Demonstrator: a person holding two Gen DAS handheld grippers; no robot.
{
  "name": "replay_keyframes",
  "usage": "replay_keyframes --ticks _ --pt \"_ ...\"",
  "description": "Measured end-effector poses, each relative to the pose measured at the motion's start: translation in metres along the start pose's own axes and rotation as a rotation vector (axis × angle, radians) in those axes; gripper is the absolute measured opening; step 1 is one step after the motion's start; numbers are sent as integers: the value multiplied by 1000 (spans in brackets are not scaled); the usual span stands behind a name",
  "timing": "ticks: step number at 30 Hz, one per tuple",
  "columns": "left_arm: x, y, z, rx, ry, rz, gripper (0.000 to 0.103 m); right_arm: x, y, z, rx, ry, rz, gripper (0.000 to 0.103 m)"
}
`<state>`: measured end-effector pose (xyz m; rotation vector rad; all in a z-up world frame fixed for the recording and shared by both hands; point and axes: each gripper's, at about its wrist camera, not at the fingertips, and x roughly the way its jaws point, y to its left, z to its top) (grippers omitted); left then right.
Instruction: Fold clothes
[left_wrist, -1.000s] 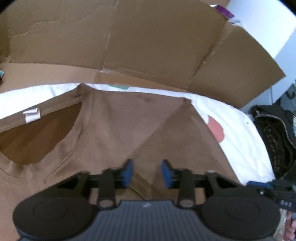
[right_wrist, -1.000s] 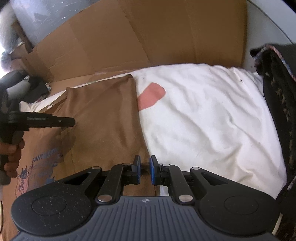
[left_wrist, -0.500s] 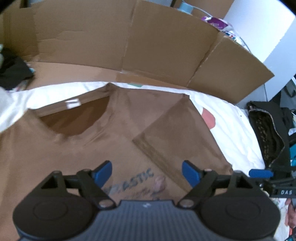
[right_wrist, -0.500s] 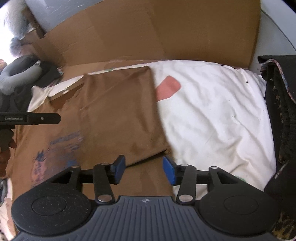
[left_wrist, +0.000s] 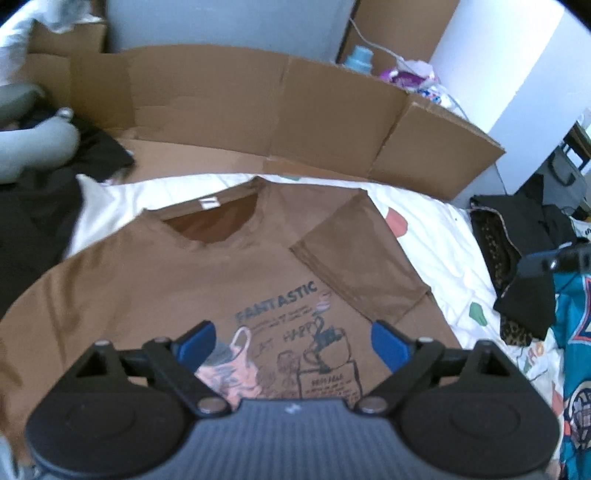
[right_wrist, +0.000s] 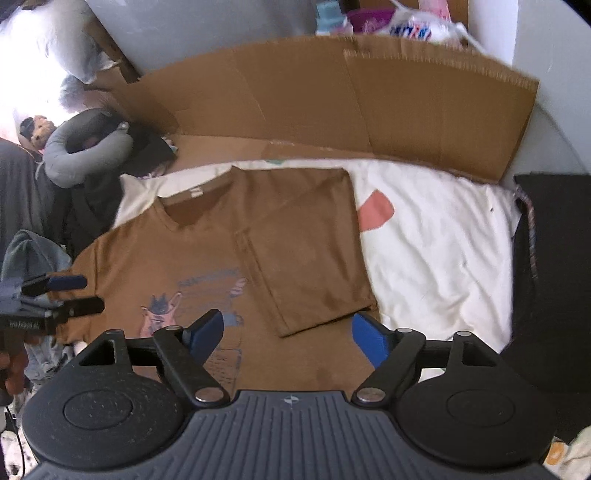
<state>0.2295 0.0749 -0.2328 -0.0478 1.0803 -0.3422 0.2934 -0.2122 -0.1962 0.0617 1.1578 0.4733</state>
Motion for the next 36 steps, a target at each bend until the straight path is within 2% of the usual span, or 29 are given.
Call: replay_keyframes --ticks 5,10,15,19,28,31,36 --pt "-47 17 -7 -67 -24 29 93 -38 15 15 36 -14 12 83" --pt "-95 29 -10 -86 -51 64 93 -71 37 24 17 -25 11 84" --pt "-135 43 -20 -96 -74 93 94 -93 59 22 30 -35 8 84" --pt "-157 57 -33 -128 -83 121 94 -104 82 20 6 -33 38 84" --pt "-189 87 -63 -217 -100 169 94 -102 115 2 -53 -19 83 85" --pt "-198 99 -69 -259 -122 141 92 -91 121 -5 -74 -5 83 85" --pt "-207 113 -71 -260 -143 193 89 -77 135 -15 -116 -37 77 85"
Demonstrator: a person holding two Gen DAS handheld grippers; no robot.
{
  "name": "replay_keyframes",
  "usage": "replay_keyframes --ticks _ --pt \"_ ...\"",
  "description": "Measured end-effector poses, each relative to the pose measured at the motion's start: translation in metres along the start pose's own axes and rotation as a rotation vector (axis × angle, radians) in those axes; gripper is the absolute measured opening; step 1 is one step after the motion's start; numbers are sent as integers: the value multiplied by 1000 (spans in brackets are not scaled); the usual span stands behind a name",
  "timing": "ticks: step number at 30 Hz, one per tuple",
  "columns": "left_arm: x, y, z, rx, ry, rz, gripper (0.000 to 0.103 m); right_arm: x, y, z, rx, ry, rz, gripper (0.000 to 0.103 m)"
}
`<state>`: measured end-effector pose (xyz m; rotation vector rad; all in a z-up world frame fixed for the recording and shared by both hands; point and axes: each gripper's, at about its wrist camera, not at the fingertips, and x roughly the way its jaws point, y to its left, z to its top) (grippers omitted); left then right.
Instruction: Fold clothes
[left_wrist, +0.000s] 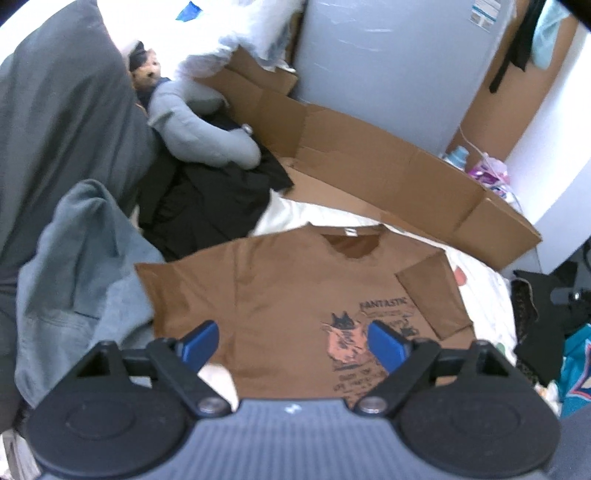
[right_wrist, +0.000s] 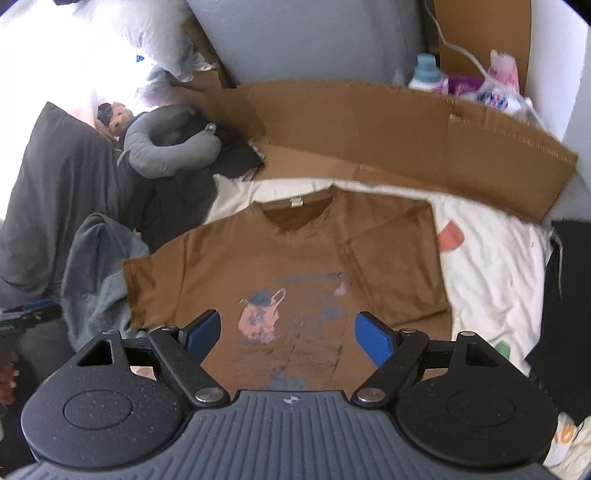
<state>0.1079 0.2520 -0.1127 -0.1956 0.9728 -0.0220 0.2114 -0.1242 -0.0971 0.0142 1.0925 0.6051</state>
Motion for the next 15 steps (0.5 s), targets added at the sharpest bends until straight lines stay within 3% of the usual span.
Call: replay_keyframes --ticks 15 --pt "47 48 -16 -89 -1 73 67 83 43 -34 -123 33 69 84"
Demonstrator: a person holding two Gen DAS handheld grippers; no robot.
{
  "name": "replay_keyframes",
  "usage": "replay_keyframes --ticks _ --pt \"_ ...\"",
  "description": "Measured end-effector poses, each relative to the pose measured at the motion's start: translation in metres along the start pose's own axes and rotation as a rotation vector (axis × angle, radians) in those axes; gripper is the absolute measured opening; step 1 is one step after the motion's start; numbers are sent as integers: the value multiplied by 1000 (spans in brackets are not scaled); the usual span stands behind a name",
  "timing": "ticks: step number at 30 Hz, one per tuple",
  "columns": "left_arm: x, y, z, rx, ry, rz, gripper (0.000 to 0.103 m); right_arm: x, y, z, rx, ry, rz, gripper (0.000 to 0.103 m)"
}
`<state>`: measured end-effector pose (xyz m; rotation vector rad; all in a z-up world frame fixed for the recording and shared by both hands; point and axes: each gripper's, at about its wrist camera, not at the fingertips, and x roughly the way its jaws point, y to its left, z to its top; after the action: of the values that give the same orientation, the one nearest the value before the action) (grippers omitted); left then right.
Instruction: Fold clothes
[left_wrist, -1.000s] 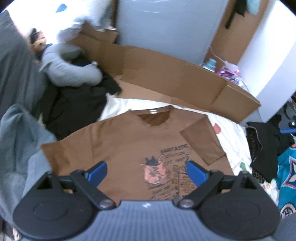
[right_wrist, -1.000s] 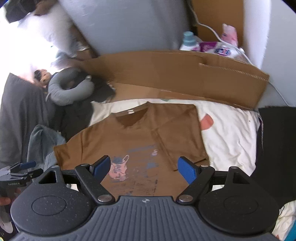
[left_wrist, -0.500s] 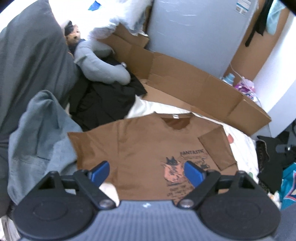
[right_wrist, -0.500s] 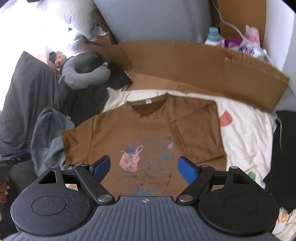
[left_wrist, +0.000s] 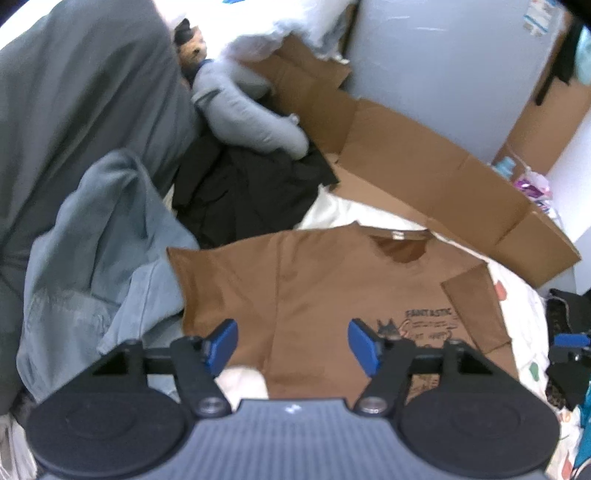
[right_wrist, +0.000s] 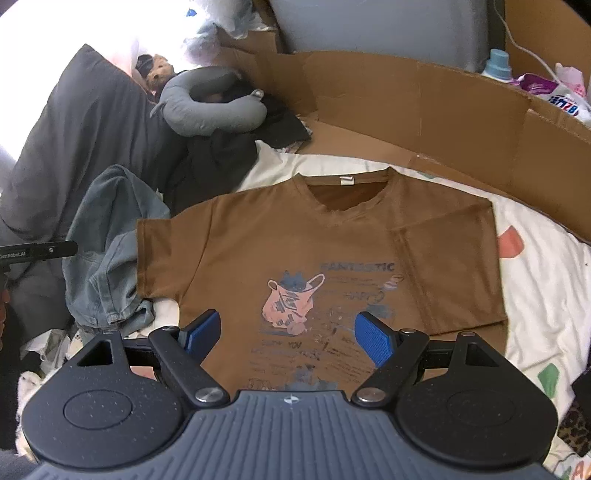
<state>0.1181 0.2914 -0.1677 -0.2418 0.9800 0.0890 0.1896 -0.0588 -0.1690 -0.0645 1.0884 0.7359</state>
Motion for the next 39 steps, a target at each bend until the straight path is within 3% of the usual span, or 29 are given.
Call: replay_keyframes --ticks 6,16,18,25,28,39 --pt "27 26 -16 -63 21 19 56 34 2 -12 -11 -4 28 84" --pt "78 62 -47 -132 37 42 47 85 10 -37 -43 -12 57 81" --pt "88 67 -53 -152 39 48 41 95 9 -43 -42 -3 53 80" --pt "123 83 -72 -231 23 63 39 121 9 -58 -37 28 49 79" --pt "133 85 -77 -225 7 111 39 128 9 -63 -44 41 49 79" --pt "162 100 -89 -287 -4 177 40 142 6 -78 -59 87 19 79"
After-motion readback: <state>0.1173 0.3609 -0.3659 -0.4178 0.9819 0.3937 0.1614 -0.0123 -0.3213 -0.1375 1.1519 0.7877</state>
